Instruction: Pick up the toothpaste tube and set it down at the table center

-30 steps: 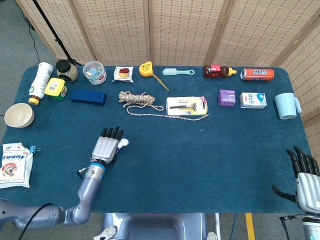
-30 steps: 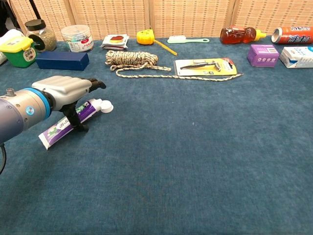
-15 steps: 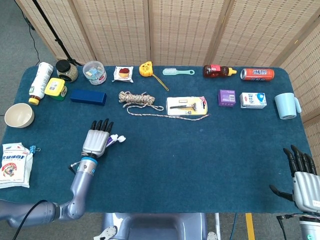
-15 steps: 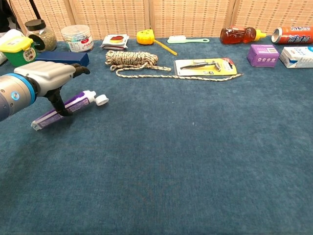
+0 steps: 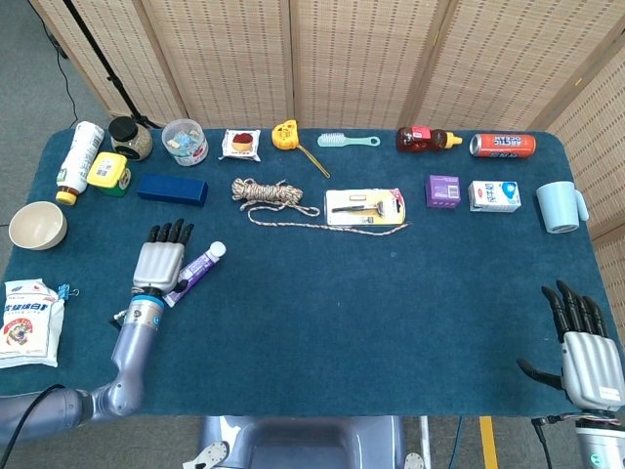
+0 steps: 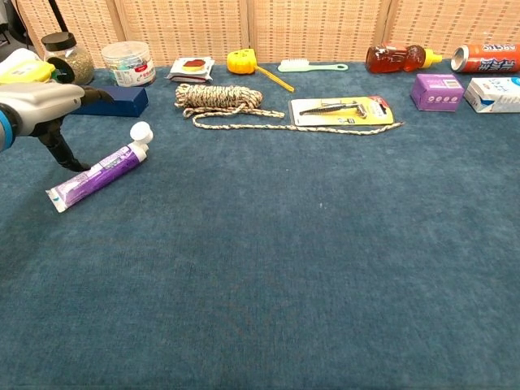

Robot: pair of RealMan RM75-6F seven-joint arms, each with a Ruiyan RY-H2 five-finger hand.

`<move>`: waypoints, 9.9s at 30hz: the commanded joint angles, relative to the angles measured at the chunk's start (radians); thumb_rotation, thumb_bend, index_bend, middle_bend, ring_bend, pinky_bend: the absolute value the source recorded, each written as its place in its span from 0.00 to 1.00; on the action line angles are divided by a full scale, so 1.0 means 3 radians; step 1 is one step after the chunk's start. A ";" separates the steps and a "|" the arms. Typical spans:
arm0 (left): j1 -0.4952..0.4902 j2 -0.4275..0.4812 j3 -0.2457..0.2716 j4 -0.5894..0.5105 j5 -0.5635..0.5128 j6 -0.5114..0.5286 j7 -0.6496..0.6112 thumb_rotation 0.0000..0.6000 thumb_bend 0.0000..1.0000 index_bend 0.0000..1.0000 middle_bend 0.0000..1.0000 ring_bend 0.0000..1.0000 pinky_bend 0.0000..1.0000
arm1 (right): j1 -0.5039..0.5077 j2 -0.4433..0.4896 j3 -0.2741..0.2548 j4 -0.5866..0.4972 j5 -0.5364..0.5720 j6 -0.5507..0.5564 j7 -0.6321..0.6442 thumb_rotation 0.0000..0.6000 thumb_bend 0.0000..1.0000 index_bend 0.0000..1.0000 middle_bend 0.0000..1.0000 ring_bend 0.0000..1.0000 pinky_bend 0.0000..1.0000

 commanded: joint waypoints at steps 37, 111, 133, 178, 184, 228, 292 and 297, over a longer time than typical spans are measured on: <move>-0.0424 0.0042 0.0043 -0.0096 -0.0527 -0.0698 -0.0288 0.98 0.23 0.17 0.15 0.27 0.28 | -0.0133 0.0037 -0.0033 -0.0020 -0.0014 0.0172 0.0020 1.00 0.00 0.03 0.00 0.00 0.00; -0.0011 -0.0397 0.0193 0.0469 0.0477 -0.0399 -0.0791 1.00 0.35 0.39 0.29 0.37 0.31 | -0.0307 0.0088 -0.0077 -0.0077 -0.0085 0.0314 0.0074 1.00 0.00 0.03 0.00 0.00 0.00; 0.0054 -0.0001 0.0170 0.0258 0.1119 -0.0474 -0.1180 1.00 1.00 0.51 0.40 0.48 0.57 | -0.0193 0.0120 -0.0052 -0.0101 -0.0174 0.0168 0.0148 1.00 0.00 0.03 0.00 0.00 0.00; -0.0843 0.1268 -0.0044 -0.0776 0.1675 -0.1471 -0.1302 1.00 1.00 0.62 0.52 0.58 0.63 | 0.0921 -0.0057 0.0015 0.0573 -0.0910 -0.0718 0.1654 1.00 0.00 0.10 0.00 0.00 0.00; -0.1022 0.1253 -0.0042 -0.0804 0.1327 -0.1553 -0.1191 1.00 1.00 0.62 0.52 0.58 0.63 | 0.1050 -0.0119 -0.0002 0.0609 -0.0942 -0.0802 0.1657 1.00 0.00 0.11 0.00 0.00 0.00; -0.2172 0.1066 0.0325 -0.0757 -0.0038 -0.1469 -0.0580 1.00 1.00 0.62 0.52 0.58 0.63 | 0.1789 -0.0562 -0.0013 0.0652 -0.0840 -0.1238 0.1685 1.00 0.00 0.12 0.00 0.00 0.00; -0.2355 0.0783 0.0521 -0.0580 -0.0145 -0.1243 -0.0642 1.00 1.00 0.61 0.52 0.58 0.63 | 0.2114 -0.0850 -0.0061 0.0757 -0.0505 -0.1529 0.1610 1.00 0.00 0.13 0.00 0.00 0.00; -0.2313 0.0796 0.0498 -0.0589 -0.0089 -0.1221 -0.0682 1.00 1.00 0.62 0.52 0.58 0.63 | 0.2129 -0.0866 -0.0068 0.0757 -0.0507 -0.1547 0.1610 1.00 0.00 0.13 0.00 0.00 0.00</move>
